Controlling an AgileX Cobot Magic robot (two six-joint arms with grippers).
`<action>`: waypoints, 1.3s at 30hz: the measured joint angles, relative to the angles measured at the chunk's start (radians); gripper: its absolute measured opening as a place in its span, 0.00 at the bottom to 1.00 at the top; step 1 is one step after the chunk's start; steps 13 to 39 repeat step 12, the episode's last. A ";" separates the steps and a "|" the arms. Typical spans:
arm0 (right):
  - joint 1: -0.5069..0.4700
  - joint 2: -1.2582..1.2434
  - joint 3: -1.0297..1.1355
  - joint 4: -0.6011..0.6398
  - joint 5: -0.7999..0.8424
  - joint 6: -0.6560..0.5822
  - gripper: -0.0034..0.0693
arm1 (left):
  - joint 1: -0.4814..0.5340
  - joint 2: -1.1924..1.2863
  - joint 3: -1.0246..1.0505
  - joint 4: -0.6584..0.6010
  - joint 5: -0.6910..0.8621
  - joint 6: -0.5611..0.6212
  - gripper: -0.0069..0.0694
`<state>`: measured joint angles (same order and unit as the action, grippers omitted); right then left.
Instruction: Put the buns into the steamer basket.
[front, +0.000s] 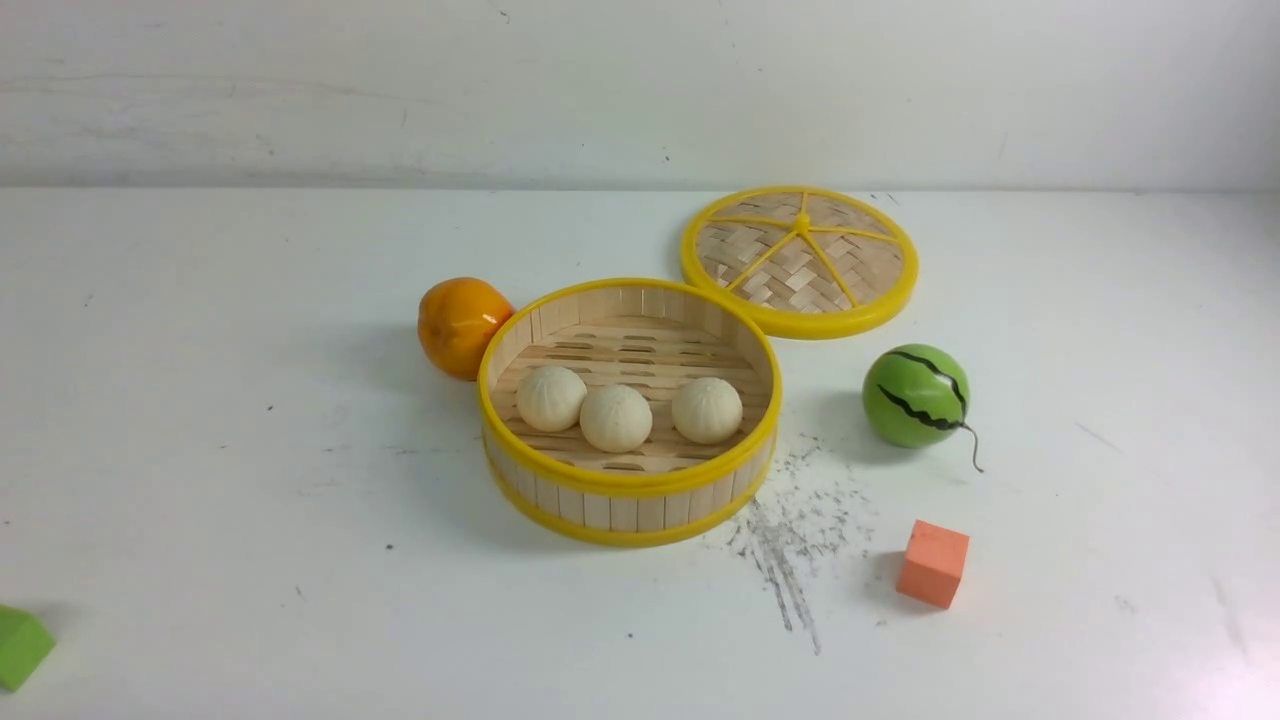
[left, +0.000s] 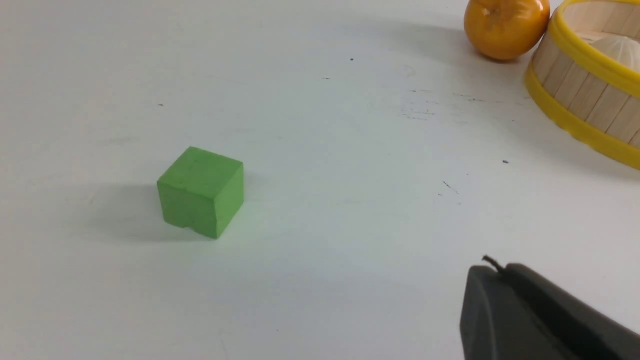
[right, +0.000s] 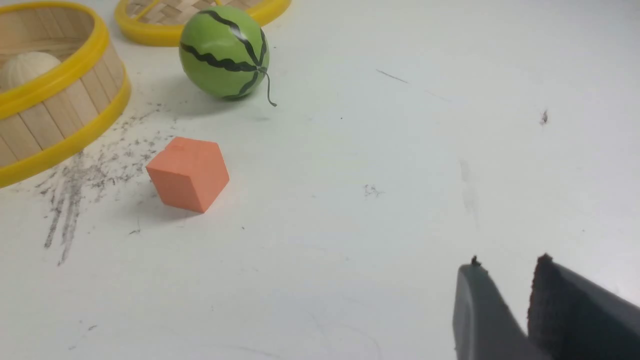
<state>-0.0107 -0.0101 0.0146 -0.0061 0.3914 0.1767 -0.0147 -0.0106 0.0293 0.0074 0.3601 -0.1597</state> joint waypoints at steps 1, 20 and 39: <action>0.000 0.000 0.000 0.000 0.000 0.000 0.28 | 0.000 0.000 0.000 0.000 0.000 0.000 0.09; 0.000 0.000 0.000 0.000 0.000 0.000 0.30 | 0.000 0.000 0.000 0.000 0.000 0.000 0.11; 0.000 0.000 0.000 0.000 0.000 0.000 0.30 | 0.000 0.000 0.000 0.000 0.000 0.000 0.11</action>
